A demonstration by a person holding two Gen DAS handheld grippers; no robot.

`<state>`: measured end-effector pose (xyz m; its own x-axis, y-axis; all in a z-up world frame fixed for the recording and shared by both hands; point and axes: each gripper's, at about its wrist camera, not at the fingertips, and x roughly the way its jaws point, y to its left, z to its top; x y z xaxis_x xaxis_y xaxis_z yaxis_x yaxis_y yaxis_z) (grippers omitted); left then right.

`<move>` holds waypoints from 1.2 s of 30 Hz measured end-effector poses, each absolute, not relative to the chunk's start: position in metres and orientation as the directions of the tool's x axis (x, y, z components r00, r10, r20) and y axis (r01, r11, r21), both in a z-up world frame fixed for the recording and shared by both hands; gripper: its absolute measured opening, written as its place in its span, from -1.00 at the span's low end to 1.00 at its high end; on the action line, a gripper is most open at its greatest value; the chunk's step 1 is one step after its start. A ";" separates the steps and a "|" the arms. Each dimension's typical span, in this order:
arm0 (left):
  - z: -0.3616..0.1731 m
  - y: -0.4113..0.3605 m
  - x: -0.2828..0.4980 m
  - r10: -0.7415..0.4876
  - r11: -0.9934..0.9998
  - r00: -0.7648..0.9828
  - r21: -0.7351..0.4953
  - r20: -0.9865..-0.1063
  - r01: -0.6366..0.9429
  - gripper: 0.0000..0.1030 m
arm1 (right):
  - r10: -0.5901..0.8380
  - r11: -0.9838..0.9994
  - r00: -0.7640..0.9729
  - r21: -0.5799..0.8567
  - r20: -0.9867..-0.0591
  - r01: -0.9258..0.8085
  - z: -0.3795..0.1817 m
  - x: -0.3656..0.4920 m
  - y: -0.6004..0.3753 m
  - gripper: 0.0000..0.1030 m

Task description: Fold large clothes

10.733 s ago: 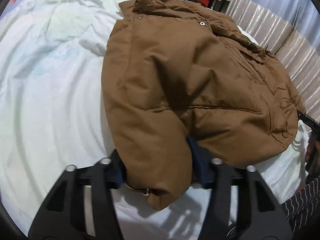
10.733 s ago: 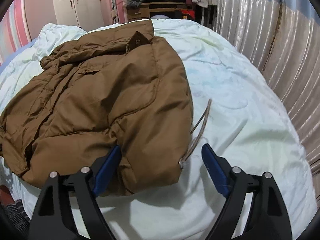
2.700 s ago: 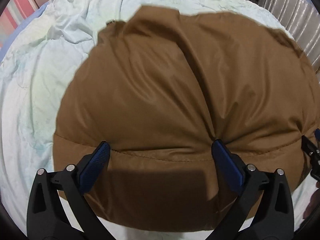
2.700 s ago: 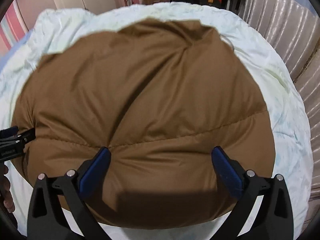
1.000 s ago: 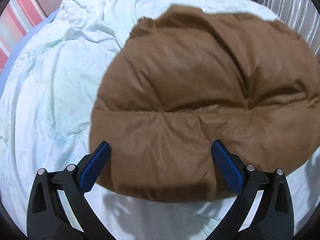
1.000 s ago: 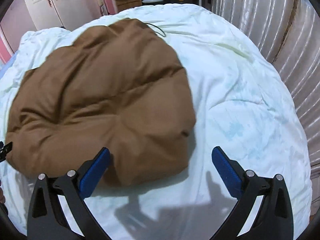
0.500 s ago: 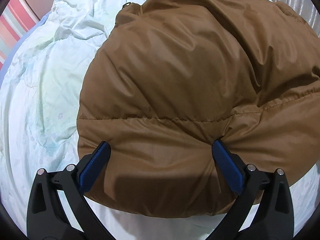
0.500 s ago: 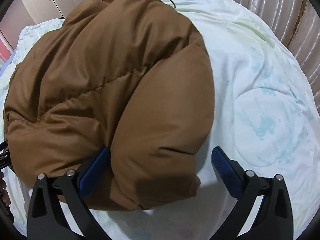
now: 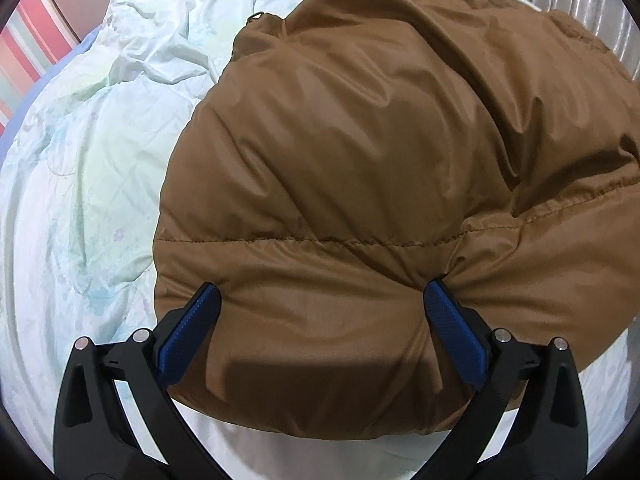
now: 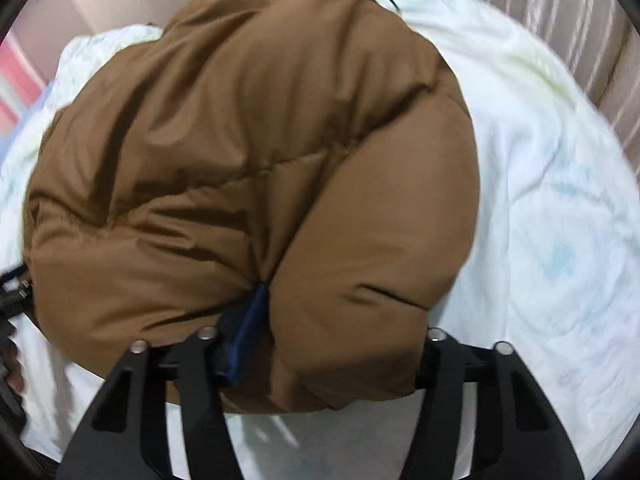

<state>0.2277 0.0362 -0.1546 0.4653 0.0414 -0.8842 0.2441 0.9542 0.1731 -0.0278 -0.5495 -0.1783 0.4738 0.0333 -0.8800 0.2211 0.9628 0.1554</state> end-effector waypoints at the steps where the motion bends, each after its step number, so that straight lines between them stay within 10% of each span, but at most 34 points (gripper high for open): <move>1: -0.154 0.039 0.228 0.030 0.958 0.459 0.157 -0.888 0.241 0.94 | -0.001 0.970 0.476 0.115 -0.879 0.214 -0.177 -0.027 -0.544 0.01; 36: -0.194 0.155 0.239 -0.368 0.922 0.291 -0.307 -0.883 0.235 0.94 | -0.011 0.979 0.472 0.086 -0.881 0.183 -0.185 -0.020 -0.546 0.05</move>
<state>0.2388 0.1551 -0.1940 0.2907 -0.3682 -0.8831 0.2347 0.9222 -0.3073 -0.0202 -0.5455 -0.1848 0.4721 -0.0112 -0.8814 0.1833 0.9793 0.0857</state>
